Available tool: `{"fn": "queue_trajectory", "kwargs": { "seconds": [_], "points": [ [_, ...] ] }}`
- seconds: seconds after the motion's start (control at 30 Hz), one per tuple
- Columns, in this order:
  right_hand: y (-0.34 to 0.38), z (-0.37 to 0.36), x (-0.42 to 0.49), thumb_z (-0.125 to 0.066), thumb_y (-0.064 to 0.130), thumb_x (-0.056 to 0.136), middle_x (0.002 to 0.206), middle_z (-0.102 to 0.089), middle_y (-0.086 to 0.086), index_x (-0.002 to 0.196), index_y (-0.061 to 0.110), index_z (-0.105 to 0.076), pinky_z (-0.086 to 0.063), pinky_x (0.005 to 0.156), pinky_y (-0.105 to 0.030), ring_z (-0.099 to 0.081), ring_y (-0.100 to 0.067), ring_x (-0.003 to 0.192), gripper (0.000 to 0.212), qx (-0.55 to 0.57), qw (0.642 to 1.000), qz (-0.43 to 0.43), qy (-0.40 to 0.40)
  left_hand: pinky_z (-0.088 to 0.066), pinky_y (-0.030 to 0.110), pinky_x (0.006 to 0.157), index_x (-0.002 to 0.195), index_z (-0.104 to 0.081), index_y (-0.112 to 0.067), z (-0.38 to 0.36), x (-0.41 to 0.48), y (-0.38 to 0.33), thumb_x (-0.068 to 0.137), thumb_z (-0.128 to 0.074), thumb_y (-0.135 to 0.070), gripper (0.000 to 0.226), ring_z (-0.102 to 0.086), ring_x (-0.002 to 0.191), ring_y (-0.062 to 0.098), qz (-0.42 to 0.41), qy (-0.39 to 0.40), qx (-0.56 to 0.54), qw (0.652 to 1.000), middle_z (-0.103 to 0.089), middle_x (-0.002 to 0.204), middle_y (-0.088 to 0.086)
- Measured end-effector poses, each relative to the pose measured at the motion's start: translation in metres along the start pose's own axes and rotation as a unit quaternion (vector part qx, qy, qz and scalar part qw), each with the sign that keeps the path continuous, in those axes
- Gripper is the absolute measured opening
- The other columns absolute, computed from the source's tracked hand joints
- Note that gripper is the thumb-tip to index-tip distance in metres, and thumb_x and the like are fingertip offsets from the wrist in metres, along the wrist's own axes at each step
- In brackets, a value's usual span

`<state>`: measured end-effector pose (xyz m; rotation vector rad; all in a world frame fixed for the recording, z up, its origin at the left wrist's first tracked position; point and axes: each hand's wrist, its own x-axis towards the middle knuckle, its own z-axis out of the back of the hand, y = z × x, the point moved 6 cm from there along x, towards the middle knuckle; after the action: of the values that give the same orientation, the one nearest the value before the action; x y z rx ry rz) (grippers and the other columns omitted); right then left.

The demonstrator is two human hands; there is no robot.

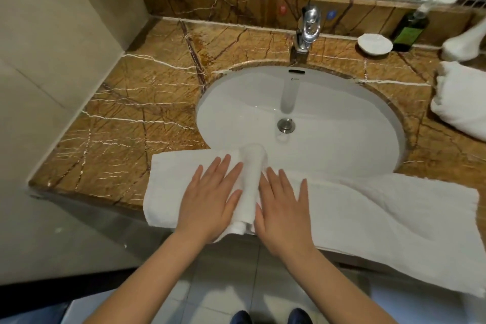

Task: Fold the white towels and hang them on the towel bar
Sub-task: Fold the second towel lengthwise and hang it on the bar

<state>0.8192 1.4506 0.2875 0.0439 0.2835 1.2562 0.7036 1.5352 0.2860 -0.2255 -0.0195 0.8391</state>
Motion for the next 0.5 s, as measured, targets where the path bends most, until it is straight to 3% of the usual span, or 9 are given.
{"fn": "queue_trajectory", "kwargs": {
  "seconds": [0.13,0.27,0.37,0.5],
  "points": [
    [-0.014,0.003,-0.010,-0.015,0.051,0.094,0.156,-0.027,-0.004,0.150,0.029,-0.023,-0.009,0.115,-0.059,-0.021,-0.027,0.145,0.062,-0.001,0.999,-0.024,-0.021,0.006,0.033,0.117,0.150,-0.002,-0.040,0.002,-0.002,0.034,0.096,-0.007,-0.054,0.056,0.005,0.145,0.009,-0.014,0.011,0.056,0.998,0.001,0.159,-0.009],
    [-0.023,0.000,-0.018,-0.010,0.055,0.092,0.158,-0.020,-0.003,0.151,0.035,-0.012,-0.004,0.115,-0.059,-0.013,-0.026,0.147,0.062,0.007,0.999,-0.041,-0.014,0.007,0.032,0.118,0.151,-0.006,-0.038,0.008,-0.003,0.048,0.097,-0.011,-0.051,0.055,0.007,0.145,0.008,-0.064,0.037,0.053,0.996,0.000,0.159,-0.008],
    [-0.019,0.000,-0.016,-0.003,0.058,0.090,0.161,-0.010,-0.003,0.151,0.037,-0.003,0.006,0.115,-0.058,-0.002,-0.025,0.148,0.065,0.015,0.998,-0.064,-0.013,0.008,0.033,0.118,0.151,-0.012,-0.034,0.014,-0.002,0.040,0.095,-0.008,-0.051,0.058,0.003,0.146,0.011,-0.052,0.029,0.041,0.997,-0.004,0.160,-0.006],
    [0.001,0.007,-0.004,-0.021,0.051,0.093,0.155,-0.030,-0.007,0.149,0.027,-0.028,-0.009,0.114,-0.061,-0.021,-0.029,0.145,0.061,0.010,0.999,-0.006,-0.032,-0.004,0.037,0.119,0.149,-0.025,-0.031,0.015,0.002,0.005,0.094,-0.010,-0.048,0.059,-0.014,0.146,0.015,-0.023,0.006,-0.021,0.999,-0.020,0.158,-0.004]
  ]
}}
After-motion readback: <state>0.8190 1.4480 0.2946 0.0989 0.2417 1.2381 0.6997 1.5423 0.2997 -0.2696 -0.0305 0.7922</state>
